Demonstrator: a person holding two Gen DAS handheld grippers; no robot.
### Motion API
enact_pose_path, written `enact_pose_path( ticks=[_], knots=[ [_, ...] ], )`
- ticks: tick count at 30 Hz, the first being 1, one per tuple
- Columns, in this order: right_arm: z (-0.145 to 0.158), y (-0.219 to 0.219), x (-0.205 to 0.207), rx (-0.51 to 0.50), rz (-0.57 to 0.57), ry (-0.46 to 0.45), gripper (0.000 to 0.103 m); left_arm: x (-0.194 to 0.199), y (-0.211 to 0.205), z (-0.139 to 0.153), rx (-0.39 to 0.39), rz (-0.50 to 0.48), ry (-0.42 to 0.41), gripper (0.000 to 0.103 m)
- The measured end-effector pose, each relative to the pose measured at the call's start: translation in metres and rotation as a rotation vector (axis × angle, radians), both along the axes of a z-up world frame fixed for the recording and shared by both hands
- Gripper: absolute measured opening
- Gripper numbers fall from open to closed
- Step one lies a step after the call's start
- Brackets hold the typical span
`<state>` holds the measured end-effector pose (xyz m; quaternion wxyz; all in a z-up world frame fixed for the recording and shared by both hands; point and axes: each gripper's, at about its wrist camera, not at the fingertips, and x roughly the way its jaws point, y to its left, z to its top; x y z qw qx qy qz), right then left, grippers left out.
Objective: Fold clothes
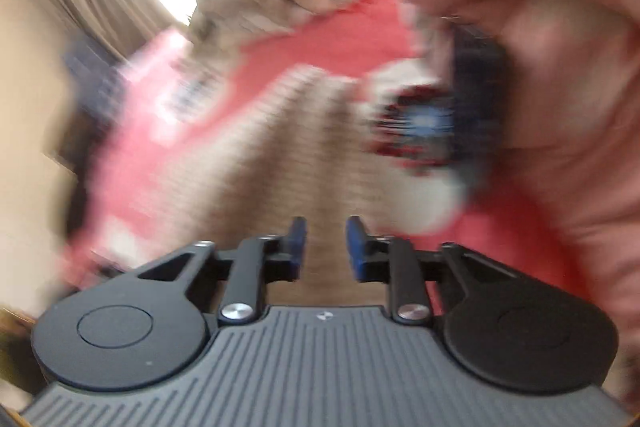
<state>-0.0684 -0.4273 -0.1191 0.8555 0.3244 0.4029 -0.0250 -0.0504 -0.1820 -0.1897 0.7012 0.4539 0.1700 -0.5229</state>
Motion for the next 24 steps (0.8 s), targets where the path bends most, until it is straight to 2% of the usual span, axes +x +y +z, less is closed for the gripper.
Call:
enact_pose_path(
  ticks=[1, 3, 6, 8, 9, 10, 11, 13, 14, 16, 18, 20, 21, 24],
  knots=[
    [0.002, 0.002, 0.007, 0.070, 0.011, -0.022, 0.045, 0.001, 0.000, 0.004, -0.007, 0.019, 0.026, 0.072],
    [0.001, 0.008, 0.025, 0.164, 0.027, -0.042, 0.055, -0.001, 0.001, 0.009, -0.011, 0.036, 0.031, 0.071],
    [-0.014, 0.021, 0.057, 0.215, 0.065, 0.047, 0.057, -0.009, 0.003, 0.014, -0.021, 0.065, 0.043, 0.071],
    [-0.032, 0.028, 0.069, 0.256, 0.085, 0.134, 0.049, -0.009, 0.008, 0.021, -0.034, 0.113, 0.103, 0.071],
    [-0.039, 0.030, 0.070, 0.277, 0.092, 0.151, 0.017, -0.008, 0.011, 0.024, -0.042, 0.141, 0.144, 0.070],
    [-0.043, 0.031, 0.068, 0.287, 0.091, 0.161, 0.017, -0.007, 0.015, 0.029, -0.054, 0.176, 0.189, 0.070],
    [-0.041, 0.031, 0.063, 0.283, 0.086, 0.152, 0.016, -0.003, 0.022, 0.034, -0.076, 0.227, 0.253, 0.070],
    [-0.023, 0.028, 0.043, 0.295, 0.092, 0.079, 0.014, 0.012, 0.039, 0.044, -0.139, 0.357, 0.416, 0.070],
    [-0.014, 0.025, 0.032, 0.305, 0.093, 0.045, 0.014, 0.023, 0.048, 0.047, -0.184, 0.441, 0.521, 0.070],
    [-0.009, 0.020, 0.014, 0.291, 0.077, 0.035, 0.014, 0.048, 0.065, 0.044, -0.286, 0.615, 0.733, 0.068],
    [-0.022, 0.019, 0.003, 0.226, 0.072, 0.078, 0.014, 0.069, 0.076, 0.036, -0.387, 0.768, 0.899, 0.067],
    [-0.044, 0.021, -0.002, 0.213, 0.067, 0.106, 0.014, 0.088, 0.077, 0.023, -0.452, 0.865, 1.043, 0.068],
    [-0.054, 0.022, -0.004, 0.208, 0.064, 0.116, 0.015, 0.095, 0.072, 0.015, -0.449, 0.904, 1.087, 0.067],
    [-0.058, 0.024, -0.008, 0.171, 0.052, 0.078, 0.020, 0.104, 0.049, -0.002, -0.391, 0.952, 1.104, 0.066]
  ],
)
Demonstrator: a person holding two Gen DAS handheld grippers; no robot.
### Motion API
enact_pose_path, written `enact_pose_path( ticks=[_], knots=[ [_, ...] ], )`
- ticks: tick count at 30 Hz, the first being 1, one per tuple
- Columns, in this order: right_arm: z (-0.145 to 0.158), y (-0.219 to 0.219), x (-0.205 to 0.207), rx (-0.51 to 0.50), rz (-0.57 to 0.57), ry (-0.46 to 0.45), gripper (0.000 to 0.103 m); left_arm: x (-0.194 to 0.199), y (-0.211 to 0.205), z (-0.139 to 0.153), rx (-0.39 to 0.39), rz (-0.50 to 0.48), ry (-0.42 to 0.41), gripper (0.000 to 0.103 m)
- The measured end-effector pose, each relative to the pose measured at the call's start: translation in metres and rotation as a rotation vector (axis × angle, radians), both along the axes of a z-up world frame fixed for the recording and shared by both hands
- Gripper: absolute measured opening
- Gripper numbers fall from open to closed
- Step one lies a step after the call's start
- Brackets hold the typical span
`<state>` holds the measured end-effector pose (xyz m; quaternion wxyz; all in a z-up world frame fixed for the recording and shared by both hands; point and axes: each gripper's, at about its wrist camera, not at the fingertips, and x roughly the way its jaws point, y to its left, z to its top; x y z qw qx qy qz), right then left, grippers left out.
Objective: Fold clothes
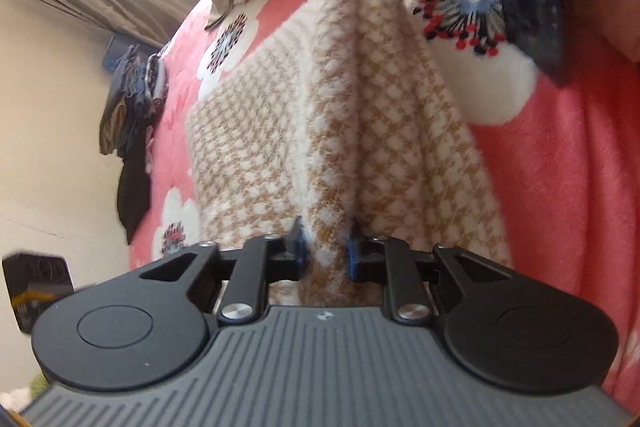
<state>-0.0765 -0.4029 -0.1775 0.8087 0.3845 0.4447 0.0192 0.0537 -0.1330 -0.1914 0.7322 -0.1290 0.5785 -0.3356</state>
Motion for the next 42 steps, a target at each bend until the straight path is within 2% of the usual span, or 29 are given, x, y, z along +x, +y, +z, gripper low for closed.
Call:
enact_pose_path(
  ticks=[2, 3, 4, 6, 7, 8, 13, 15, 16, 17, 20, 21, 23, 25, 27, 29, 33, 36, 37, 40, 42],
  knots=[
    [0.009, 0.010, 0.000, -0.098, 0.017, -0.015, 0.024, 0.001, -0.005, -0.003, -0.014, 0.014, 0.019, 0.066],
    [0.014, 0.015, 0.001, -0.173, 0.031, -0.018, 0.031, 0.001, -0.006, -0.003, -0.020, 0.021, 0.024, 0.066],
    [0.019, 0.021, 0.002, -0.247, 0.043, -0.020, 0.044, 0.001, -0.005, -0.003, -0.018, 0.025, 0.027, 0.066],
    [0.021, 0.025, 0.006, -0.365, 0.057, 0.001, 0.065, 0.002, -0.003, -0.007, -0.015, 0.031, 0.039, 0.066],
    [0.017, 0.023, 0.009, -0.354, 0.064, 0.005, 0.066, 0.002, -0.001, -0.007, -0.016, 0.036, 0.050, 0.065],
    [0.014, 0.020, 0.011, -0.336, 0.068, 0.009, 0.066, 0.002, 0.003, -0.006, -0.020, 0.040, 0.059, 0.064],
    [-0.016, -0.014, 0.018, -0.034, 0.022, 0.037, 0.066, 0.005, 0.014, 0.000, -0.124, 0.065, 0.100, 0.064],
    [-0.027, -0.022, 0.017, 0.073, 0.002, 0.053, 0.065, 0.006, 0.006, -0.004, -0.112, 0.038, 0.121, 0.065],
    [-0.031, -0.026, 0.016, 0.114, -0.002, 0.056, 0.065, 0.005, 0.002, -0.007, -0.094, 0.025, 0.122, 0.070],
    [-0.035, -0.029, 0.015, 0.143, -0.008, 0.065, 0.065, 0.005, 0.000, -0.009, -0.088, 0.028, 0.119, 0.074],
    [-0.045, -0.033, 0.013, 0.213, -0.018, 0.080, 0.065, 0.007, 0.000, -0.018, -0.106, 0.056, 0.148, 0.074],
    [-0.050, -0.033, 0.013, 0.245, -0.025, 0.080, 0.065, 0.008, 0.002, -0.021, -0.122, 0.070, 0.170, 0.073],
    [-0.057, -0.033, 0.011, 0.301, -0.032, 0.072, 0.056, 0.008, 0.006, -0.026, -0.174, 0.081, 0.212, 0.058],
    [-0.053, -0.032, 0.008, 0.317, -0.021, 0.051, 0.042, 0.007, 0.007, -0.024, -0.222, 0.068, 0.230, 0.051],
    [-0.045, -0.030, 0.004, 0.321, -0.003, 0.024, 0.037, 0.002, 0.004, -0.017, -0.242, 0.034, 0.213, 0.050],
    [-0.032, -0.027, -0.002, 0.320, 0.012, -0.005, 0.034, -0.004, -0.001, -0.009, -0.234, -0.005, 0.189, 0.050],
    [-0.011, -0.026, -0.019, 0.286, 0.036, -0.030, 0.032, -0.016, 0.001, -0.001, -0.257, -0.047, 0.202, 0.050],
    [-0.010, -0.026, -0.028, 0.256, 0.050, -0.022, 0.032, -0.025, -0.006, -0.005, -0.203, -0.078, 0.183, 0.050],
    [-0.012, -0.023, -0.028, 0.219, 0.065, -0.010, 0.032, -0.027, -0.008, -0.007, -0.178, -0.091, 0.171, 0.051],
    [-0.023, -0.016, -0.026, 0.121, 0.100, 0.029, 0.033, -0.036, -0.021, -0.010, -0.082, -0.156, 0.080, 0.055],
    [-0.030, -0.017, -0.028, 0.111, 0.095, 0.046, 0.033, -0.038, -0.019, 0.002, -0.058, -0.157, 0.030, 0.054]
  ],
)
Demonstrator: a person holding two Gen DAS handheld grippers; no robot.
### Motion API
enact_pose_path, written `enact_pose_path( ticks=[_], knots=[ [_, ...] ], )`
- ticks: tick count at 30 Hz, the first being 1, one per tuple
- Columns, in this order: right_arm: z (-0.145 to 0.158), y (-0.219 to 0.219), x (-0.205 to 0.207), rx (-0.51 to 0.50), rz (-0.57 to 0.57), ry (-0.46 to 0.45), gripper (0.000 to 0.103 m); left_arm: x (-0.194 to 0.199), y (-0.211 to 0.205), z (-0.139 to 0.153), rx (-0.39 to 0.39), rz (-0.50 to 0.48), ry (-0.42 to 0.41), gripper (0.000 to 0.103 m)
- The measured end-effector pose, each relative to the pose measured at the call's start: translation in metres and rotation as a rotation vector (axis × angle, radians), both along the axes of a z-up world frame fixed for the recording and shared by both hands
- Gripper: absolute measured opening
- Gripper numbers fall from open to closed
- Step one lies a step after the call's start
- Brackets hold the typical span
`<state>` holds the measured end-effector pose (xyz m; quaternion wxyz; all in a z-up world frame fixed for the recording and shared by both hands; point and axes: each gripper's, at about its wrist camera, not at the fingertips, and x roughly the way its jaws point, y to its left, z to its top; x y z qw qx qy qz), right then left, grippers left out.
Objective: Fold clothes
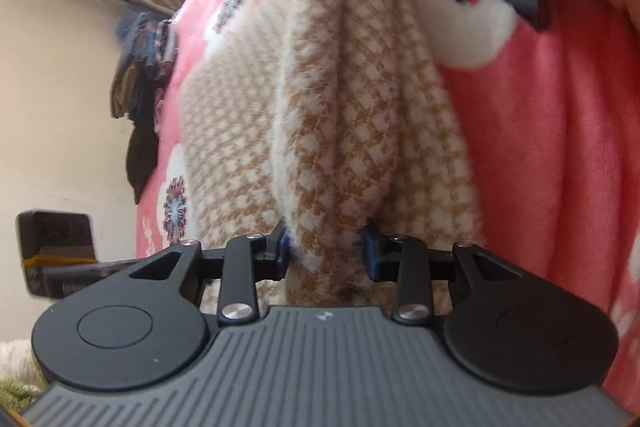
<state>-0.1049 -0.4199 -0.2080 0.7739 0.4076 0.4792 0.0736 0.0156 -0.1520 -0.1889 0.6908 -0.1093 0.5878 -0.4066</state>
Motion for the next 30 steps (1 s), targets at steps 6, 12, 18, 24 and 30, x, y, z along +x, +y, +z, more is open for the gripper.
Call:
enact_pose_path(
  ticks=[6, 12, 18, 24, 30],
  knots=[
    [0.014, 0.005, -0.005, -0.080, -0.009, -0.013, 0.035, -0.008, 0.009, 0.063, 0.028, 0.000, -0.298, 0.053],
    [0.017, 0.018, -0.004, -0.162, -0.064, 0.015, 0.039, -0.035, -0.045, 0.044, 0.115, -0.246, -0.475, 0.048],
    [0.078, 0.026, -0.009, -0.386, -0.036, -0.055, 0.028, -0.042, -0.034, 0.030, 0.141, -0.277, -0.517, 0.049],
    [0.119, 0.065, 0.019, -0.584, 0.142, -0.237, 0.016, -0.043, -0.038, 0.024, 0.134, -0.270, -0.537, 0.050],
    [0.022, 0.070, 0.030, -0.669, 0.271, -0.043, 0.004, -0.051, -0.037, 0.014, 0.147, -0.286, -0.545, 0.052]
  ],
)
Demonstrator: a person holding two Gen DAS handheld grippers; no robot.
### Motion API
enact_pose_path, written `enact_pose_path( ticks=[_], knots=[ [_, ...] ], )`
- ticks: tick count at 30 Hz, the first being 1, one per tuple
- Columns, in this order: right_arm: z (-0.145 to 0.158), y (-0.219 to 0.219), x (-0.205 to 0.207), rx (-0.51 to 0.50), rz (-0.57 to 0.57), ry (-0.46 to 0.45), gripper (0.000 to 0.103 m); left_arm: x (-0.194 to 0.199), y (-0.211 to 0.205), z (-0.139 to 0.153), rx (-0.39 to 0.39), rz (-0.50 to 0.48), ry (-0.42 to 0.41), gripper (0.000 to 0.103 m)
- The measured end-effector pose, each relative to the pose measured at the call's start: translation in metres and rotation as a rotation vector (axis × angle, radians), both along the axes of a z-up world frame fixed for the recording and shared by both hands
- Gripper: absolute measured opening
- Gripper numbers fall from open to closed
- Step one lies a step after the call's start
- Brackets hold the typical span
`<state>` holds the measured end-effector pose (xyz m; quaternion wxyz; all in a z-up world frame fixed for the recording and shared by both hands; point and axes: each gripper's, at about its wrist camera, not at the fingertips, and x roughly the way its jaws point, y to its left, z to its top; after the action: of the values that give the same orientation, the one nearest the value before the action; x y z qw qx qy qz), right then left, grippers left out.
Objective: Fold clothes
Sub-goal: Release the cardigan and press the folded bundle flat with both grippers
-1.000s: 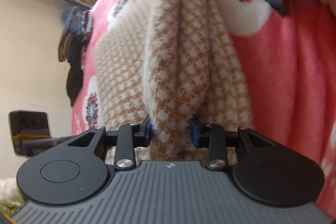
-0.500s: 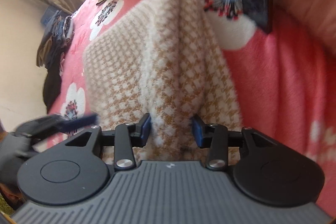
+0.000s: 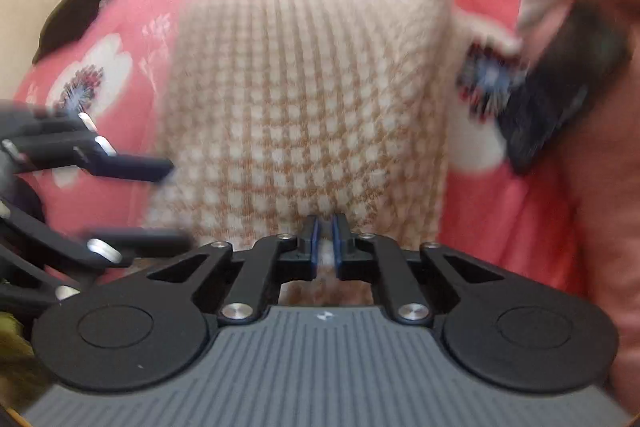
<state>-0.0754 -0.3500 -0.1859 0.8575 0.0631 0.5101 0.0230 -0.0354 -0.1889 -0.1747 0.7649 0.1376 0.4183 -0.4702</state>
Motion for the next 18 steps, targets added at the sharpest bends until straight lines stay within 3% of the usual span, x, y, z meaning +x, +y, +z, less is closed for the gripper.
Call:
enact_pose_path(
  ticks=[5, 9, 11, 13, 15, 16, 18],
  knots=[
    [0.033, 0.002, 0.017, -0.049, 0.008, 0.013, 0.003, 0.005, 0.004, -0.002, -0.012, 0.021, 0.023, 0.053],
    [0.076, 0.002, 0.033, -0.079, -0.039, -0.171, 0.005, 0.005, 0.008, -0.004, -0.019, 0.034, 0.031, 0.053],
    [0.078, -0.001, 0.048, -0.075, -0.067, -0.215, 0.005, 0.002, 0.009, -0.003, -0.020, 0.039, 0.030, 0.053],
    [0.052, -0.003, 0.063, -0.096, -0.074, -0.169, 0.005, 0.001, 0.010, -0.004, -0.027, 0.042, 0.032, 0.054],
    [-0.001, -0.013, 0.071, -0.115, -0.089, -0.029, 0.001, 0.002, 0.011, -0.006, -0.033, 0.046, 0.053, 0.056],
    [-0.018, -0.017, 0.069, -0.083, -0.112, -0.021, 0.001, 0.003, 0.012, -0.006, -0.039, 0.050, 0.062, 0.056],
    [-0.015, -0.015, 0.069, -0.092, -0.125, -0.030, 0.001, 0.010, 0.014, 0.001, -0.049, 0.052, 0.084, 0.055]
  ],
)
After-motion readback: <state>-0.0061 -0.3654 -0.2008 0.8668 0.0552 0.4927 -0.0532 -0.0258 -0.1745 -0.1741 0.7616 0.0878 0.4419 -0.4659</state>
